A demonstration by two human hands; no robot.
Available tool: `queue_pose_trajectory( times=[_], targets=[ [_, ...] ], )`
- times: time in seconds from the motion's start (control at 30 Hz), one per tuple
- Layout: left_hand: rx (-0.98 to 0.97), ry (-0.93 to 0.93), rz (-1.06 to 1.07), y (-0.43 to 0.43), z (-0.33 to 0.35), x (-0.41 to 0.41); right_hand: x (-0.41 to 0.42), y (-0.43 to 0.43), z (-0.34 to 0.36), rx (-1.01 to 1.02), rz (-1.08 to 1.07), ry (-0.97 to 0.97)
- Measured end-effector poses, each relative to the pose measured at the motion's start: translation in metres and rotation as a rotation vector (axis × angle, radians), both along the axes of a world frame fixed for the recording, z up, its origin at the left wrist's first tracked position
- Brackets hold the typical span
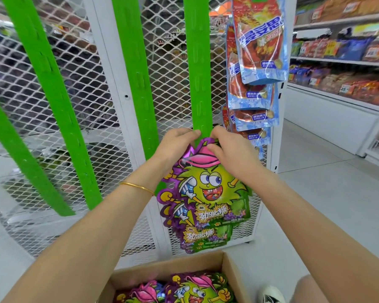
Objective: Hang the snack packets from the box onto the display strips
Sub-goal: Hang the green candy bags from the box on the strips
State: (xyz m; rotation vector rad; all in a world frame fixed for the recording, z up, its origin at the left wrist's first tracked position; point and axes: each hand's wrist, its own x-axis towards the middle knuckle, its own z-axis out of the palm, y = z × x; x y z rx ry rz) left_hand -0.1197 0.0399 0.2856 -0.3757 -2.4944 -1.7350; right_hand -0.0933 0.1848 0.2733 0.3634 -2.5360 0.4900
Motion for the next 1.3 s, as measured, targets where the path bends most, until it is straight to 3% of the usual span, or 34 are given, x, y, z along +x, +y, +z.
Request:
queue_pose_trajectory(
  times=[0.37,0.5,0.6,0.67,0.77,0.83,0.97,1.03,1.3],
  targets=[
    [-0.070,0.121,0.006,-0.008,-0.015,-0.001,0.001,0.000,-0.029,-0.051,0.028,-0.186],
    [-0.274,0.277,-0.017,-0.017,-0.037,0.005,0.014,0.003,-0.051,-0.063,-0.089,0.069],
    [-0.507,0.489,0.124,-0.029,-0.060,0.014,0.037,0.003,-0.089,-0.127,-0.114,0.262],
    [-0.505,0.538,0.192,-0.038,-0.081,0.024,0.051,0.000,-0.132,-0.162,-0.029,0.124],
    [-0.487,0.482,0.181,-0.050,-0.127,0.045,0.066,-0.008,-0.209,-0.114,0.027,-0.464],
    [-0.519,0.371,0.138,-0.060,-0.163,0.059,0.077,-0.016,-0.255,-0.043,0.081,-0.800],
    [-0.587,0.129,0.094,-0.085,-0.226,0.083,0.105,-0.040,-0.314,0.107,0.310,-1.234],
    [-0.595,0.047,0.093,-0.096,-0.244,0.094,0.118,-0.048,-0.330,0.229,0.330,-1.305],
    [-0.555,-0.287,0.024,-0.098,-0.268,0.108,0.122,-0.052,-0.324,0.502,0.421,-1.059]
  ],
)
